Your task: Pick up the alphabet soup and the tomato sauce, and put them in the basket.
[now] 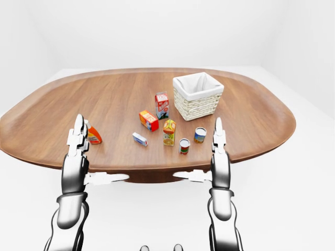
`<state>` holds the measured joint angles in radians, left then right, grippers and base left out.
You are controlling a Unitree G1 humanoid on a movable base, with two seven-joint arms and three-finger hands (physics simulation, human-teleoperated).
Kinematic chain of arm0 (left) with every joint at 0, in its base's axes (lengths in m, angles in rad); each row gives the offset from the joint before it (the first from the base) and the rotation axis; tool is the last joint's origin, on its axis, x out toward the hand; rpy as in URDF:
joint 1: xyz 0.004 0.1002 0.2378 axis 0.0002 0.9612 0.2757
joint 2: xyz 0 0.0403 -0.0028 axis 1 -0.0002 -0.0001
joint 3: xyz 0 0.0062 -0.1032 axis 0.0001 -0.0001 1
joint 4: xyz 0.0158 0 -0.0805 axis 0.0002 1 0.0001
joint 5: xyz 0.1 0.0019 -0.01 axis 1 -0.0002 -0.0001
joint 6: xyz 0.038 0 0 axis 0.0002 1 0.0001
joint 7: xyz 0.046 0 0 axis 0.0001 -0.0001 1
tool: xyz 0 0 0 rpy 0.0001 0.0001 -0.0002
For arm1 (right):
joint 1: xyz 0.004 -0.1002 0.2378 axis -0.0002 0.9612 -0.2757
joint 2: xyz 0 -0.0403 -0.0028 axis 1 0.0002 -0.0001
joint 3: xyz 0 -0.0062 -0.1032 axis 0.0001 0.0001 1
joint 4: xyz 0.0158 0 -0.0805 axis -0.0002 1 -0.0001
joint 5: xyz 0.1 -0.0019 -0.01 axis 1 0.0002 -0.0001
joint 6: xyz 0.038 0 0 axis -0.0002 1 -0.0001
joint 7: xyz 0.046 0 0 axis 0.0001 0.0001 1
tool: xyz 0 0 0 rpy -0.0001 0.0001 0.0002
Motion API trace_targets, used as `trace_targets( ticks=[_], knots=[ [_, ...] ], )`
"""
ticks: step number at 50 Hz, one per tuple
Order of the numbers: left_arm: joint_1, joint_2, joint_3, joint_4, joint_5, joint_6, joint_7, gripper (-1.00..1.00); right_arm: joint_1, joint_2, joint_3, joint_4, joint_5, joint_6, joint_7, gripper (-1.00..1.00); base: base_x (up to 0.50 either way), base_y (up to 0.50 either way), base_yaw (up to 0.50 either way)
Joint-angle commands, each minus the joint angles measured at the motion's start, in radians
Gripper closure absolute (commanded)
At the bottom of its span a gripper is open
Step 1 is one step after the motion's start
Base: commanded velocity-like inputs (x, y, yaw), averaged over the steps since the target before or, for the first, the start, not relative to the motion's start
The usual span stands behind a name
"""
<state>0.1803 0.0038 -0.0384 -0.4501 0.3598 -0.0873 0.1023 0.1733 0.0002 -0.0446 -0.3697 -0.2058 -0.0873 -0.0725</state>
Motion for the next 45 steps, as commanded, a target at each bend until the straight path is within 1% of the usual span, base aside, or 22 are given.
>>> trace_targets(
  ticks=[1, 5, 8, 18, 22, 45],
  knots=[
    [-0.003, 0.000, -0.001, 0.000, 0.000, 0.000, -0.002, -1.00, 0.001, -0.001, -0.001, 0.052, -0.002, 0.000, -0.010, -1.00, 0.33, 0.00, 0.00],
    [-0.004, 0.000, -0.001, 0.000, -0.002, 0.000, -0.004, -1.00, 0.002, -0.001, 0.001, 0.050, -0.003, 0.000, -0.010, -1.00, 0.33, 0.00, 0.00],
    [-0.002, 0.001, -0.002, 0.002, -0.004, 0.000, -0.005, -1.00, -0.003, 0.001, 0.001, -0.023, 0.002, 0.000, 0.007, -1.00, 0.33, 0.00, 0.00],
    [-0.010, 0.003, -0.010, 0.021, -0.004, 0.000, -0.019, -1.00, -0.006, -0.001, 0.000, -0.018, 0.004, 0.000, 0.008, -1.00, 0.33, 0.00, 0.00],
    [0.000, 0.004, -0.013, 0.008, -0.015, 0.000, -0.025, -1.00, -0.002, 0.000, 0.001, -0.022, 0.004, 0.000, 0.009, -1.00, 0.32, 0.00, 0.00],
    [-0.012, 0.001, -0.004, 0.021, -0.015, 0.000, -0.023, -1.00, -0.004, 0.000, 0.001, -0.020, 0.004, 0.000, 0.009, -1.00, 0.32, 0.00, 0.00]
  ],
)
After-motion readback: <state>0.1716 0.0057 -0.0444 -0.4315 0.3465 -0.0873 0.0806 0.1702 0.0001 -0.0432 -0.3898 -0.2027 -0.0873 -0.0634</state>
